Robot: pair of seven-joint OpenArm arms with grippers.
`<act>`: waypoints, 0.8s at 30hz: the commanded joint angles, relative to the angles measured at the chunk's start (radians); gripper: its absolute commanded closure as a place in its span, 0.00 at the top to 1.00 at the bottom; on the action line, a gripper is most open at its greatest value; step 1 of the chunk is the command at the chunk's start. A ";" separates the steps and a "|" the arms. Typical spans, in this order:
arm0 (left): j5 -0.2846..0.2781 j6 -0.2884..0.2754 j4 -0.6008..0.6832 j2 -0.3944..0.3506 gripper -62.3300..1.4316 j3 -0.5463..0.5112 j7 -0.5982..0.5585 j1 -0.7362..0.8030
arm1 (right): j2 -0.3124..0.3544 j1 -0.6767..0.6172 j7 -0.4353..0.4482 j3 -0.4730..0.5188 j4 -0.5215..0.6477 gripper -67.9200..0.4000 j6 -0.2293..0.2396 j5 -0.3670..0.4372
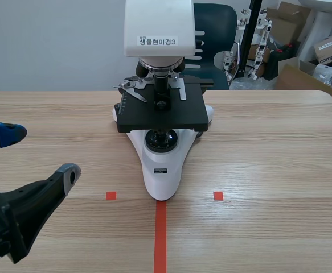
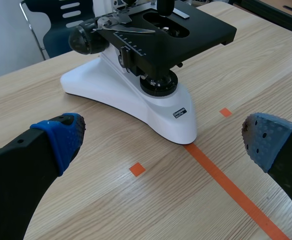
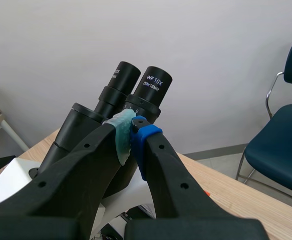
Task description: Point at the eyepiece
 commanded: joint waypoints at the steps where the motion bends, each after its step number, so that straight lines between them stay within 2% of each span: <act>1: -0.007 -0.001 0.017 0.005 1.00 0.001 -0.011 0.000 | 0.013 0.031 0.015 0.006 0.018 0.02 0.000 0.013; 24: -0.007 -0.001 0.017 0.005 1.00 0.001 -0.011 0.000 | 0.013 0.031 0.007 0.006 0.018 0.02 0.000 0.013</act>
